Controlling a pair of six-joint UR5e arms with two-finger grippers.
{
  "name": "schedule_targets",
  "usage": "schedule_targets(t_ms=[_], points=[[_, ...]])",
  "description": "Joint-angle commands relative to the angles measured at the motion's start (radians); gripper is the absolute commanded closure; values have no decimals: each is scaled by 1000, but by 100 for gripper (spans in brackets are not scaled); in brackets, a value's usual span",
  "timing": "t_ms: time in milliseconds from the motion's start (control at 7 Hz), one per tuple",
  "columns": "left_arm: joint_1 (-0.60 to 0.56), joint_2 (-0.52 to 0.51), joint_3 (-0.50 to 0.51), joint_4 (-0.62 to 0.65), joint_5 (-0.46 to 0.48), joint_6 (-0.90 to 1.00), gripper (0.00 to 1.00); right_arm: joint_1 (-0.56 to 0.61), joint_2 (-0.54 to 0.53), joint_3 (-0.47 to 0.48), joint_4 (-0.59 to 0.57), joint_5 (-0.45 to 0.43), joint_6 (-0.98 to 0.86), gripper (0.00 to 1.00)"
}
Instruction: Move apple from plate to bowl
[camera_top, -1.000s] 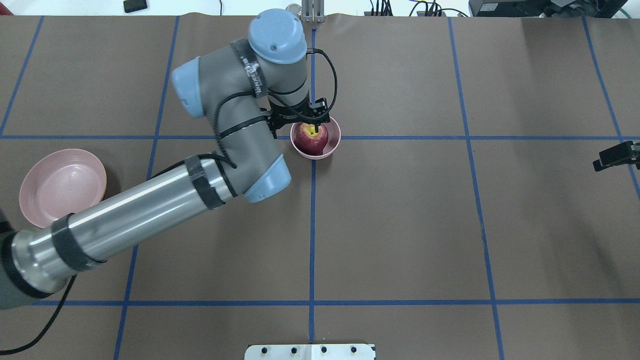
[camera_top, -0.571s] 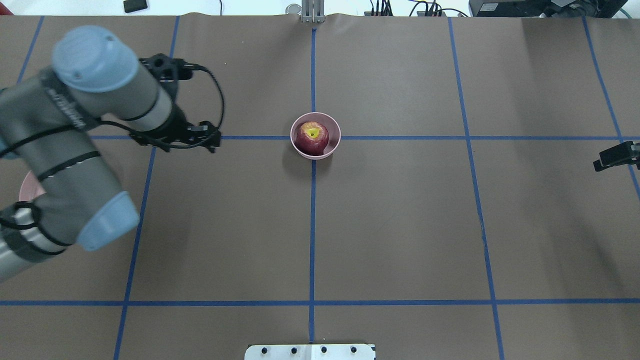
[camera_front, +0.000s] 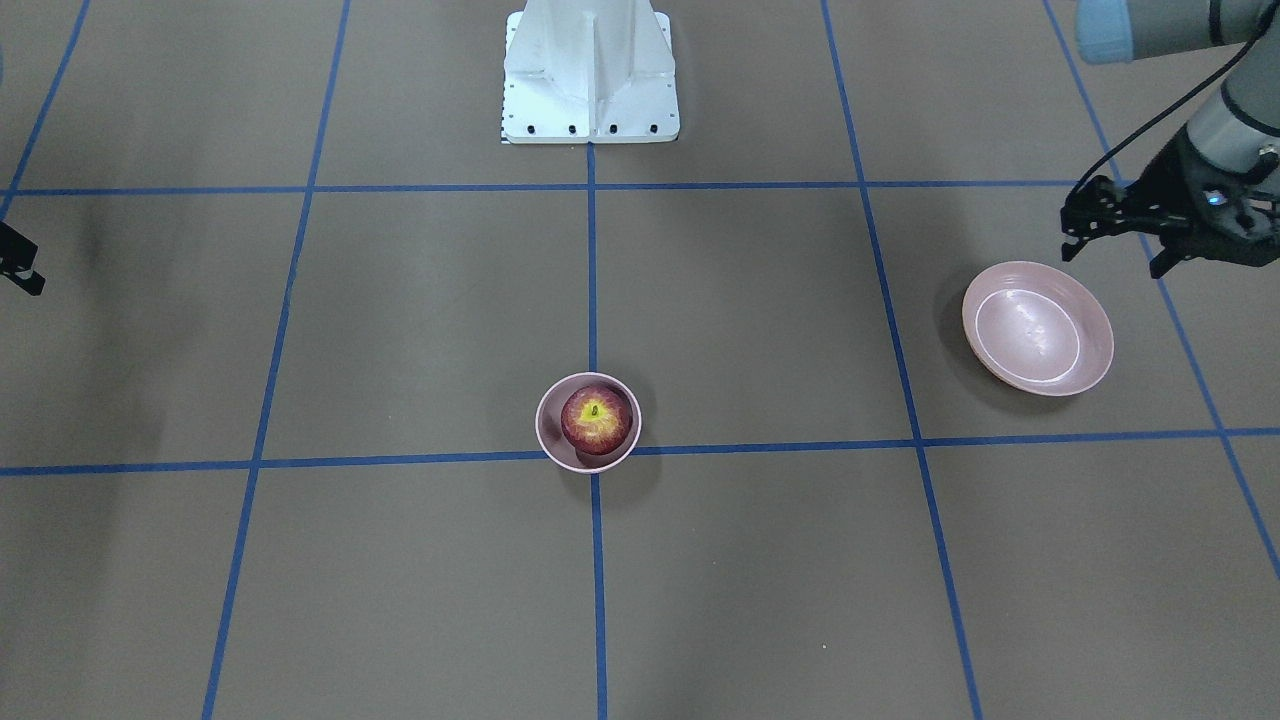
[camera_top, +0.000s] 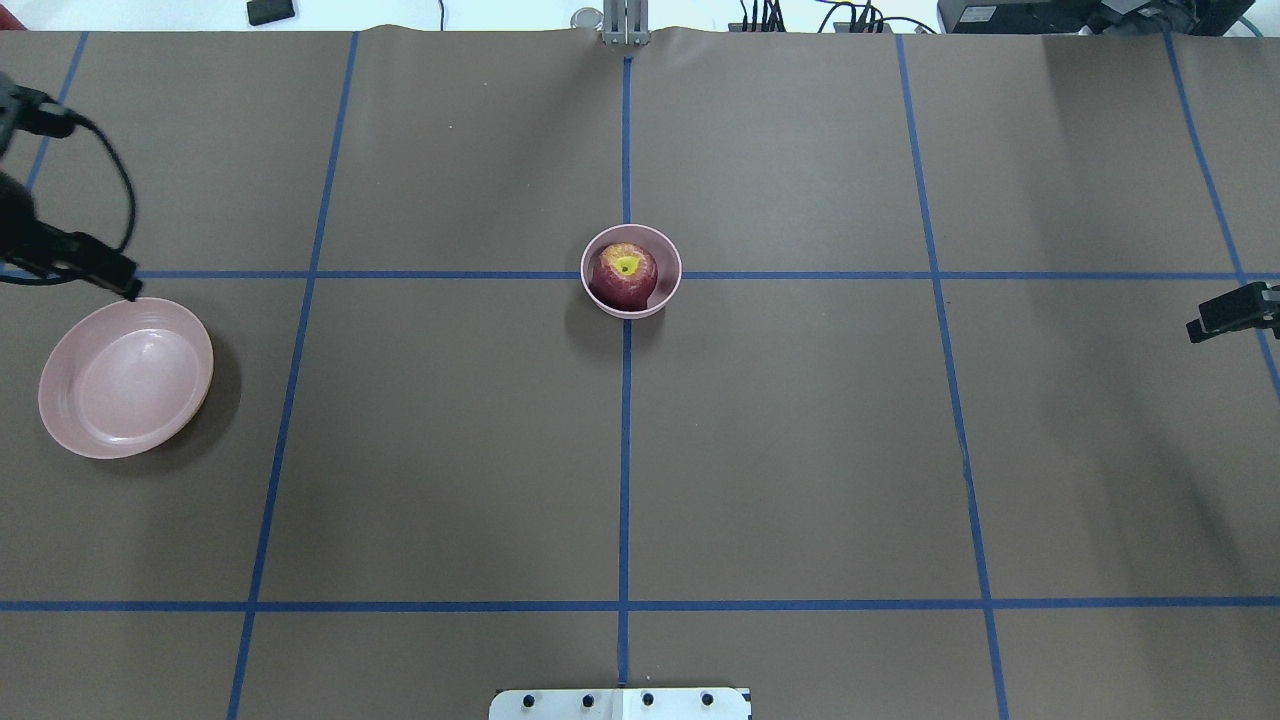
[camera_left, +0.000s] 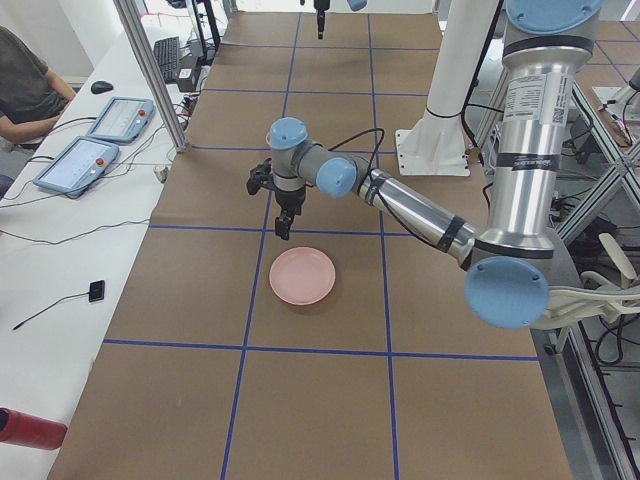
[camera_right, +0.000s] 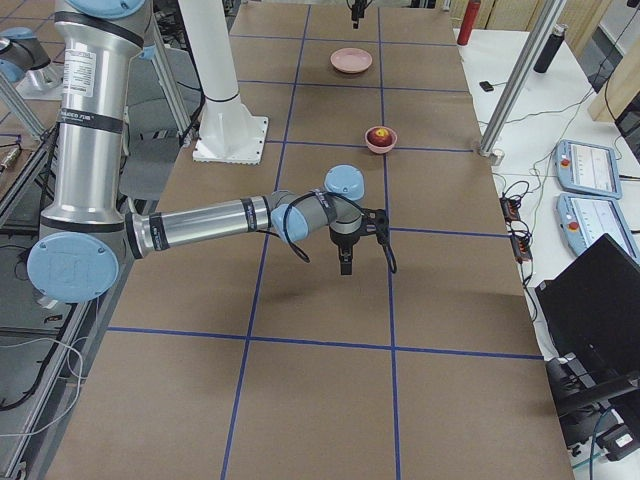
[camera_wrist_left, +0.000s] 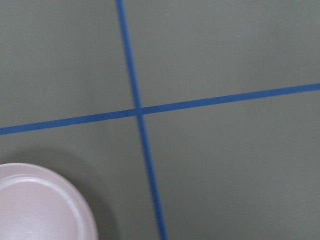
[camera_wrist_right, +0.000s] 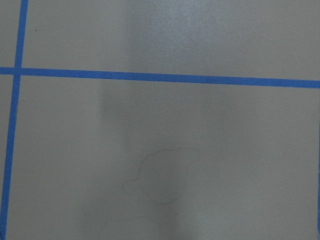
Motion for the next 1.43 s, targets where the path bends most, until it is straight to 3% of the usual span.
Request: schedule_targets(t_ms=[0, 143, 429, 857, 1286], points=[[-88, 169, 51, -168, 11, 64, 2, 0, 0, 4, 0, 2, 0, 0], [-90, 184, 108, -251, 1, 69, 2, -1, 1, 4, 0, 3, 2, 0], [-88, 183, 117, -270, 1, 60, 2, 0, -9, 26, 0, 9, 3, 0], [-99, 187, 94, -277, -74, 57, 2, -3, 3, 9, 2, -1, -1, 0], [-191, 195, 24, -308, -99, 61, 2, 4, 107, -31, -2, -15, -14, 0]])
